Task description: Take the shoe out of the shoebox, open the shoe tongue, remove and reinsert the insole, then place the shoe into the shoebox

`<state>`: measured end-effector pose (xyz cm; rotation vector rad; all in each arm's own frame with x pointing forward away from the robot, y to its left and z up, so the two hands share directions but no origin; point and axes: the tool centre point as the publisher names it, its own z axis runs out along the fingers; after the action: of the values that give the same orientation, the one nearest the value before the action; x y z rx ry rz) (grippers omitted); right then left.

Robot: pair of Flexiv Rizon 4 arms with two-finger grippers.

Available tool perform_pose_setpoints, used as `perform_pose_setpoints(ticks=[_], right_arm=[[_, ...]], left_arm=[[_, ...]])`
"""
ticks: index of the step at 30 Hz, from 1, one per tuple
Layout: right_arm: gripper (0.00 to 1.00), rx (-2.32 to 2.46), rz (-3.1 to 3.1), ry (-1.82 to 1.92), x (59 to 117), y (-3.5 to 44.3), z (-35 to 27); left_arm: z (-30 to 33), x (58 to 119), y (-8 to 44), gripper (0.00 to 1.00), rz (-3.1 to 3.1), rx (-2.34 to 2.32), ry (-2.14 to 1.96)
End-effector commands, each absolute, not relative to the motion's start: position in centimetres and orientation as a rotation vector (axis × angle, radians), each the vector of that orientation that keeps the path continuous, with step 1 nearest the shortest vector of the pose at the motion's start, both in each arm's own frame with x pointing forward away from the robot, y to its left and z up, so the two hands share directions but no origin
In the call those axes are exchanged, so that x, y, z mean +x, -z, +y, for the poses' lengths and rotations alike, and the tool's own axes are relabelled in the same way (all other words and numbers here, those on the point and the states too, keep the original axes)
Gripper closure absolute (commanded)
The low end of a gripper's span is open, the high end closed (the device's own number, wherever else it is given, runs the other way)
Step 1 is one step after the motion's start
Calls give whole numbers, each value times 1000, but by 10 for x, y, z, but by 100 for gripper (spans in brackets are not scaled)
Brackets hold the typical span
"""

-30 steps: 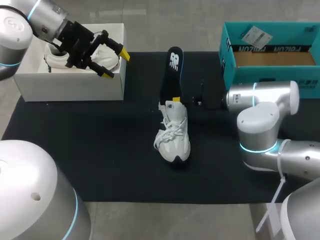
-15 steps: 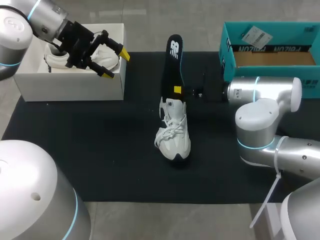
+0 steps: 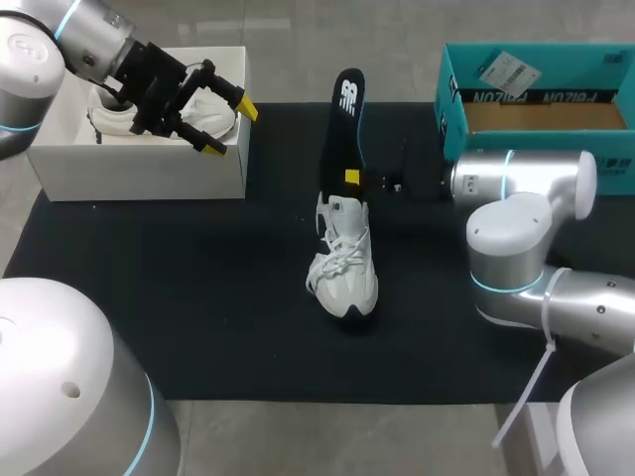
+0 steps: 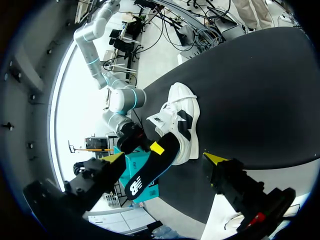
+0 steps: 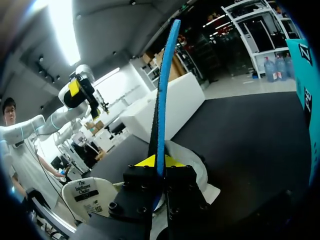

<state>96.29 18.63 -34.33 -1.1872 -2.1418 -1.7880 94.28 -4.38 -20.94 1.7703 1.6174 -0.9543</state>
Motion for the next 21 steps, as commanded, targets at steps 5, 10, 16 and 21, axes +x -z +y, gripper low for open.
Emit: perform_pose_setpoints(ticks=[5, 10, 16, 21], right_arm=[[100, -1194, -2135, 1743, 946, 354, 190], [100, -1206, -2127, 1725, 939, 357, 188], [100, -1214, -2124, 1714, 934, 357, 188], [100, -1219, -2108, 1705, 933, 359, 188]], left_arm=[[-44, 943, 209, 0, 1618, 1773, 951], [-44, 943, 209, 0, 1618, 1773, 951], [-44, 943, 209, 0, 1618, 1773, 951], [-44, 943, 209, 0, 1618, 1773, 951]])
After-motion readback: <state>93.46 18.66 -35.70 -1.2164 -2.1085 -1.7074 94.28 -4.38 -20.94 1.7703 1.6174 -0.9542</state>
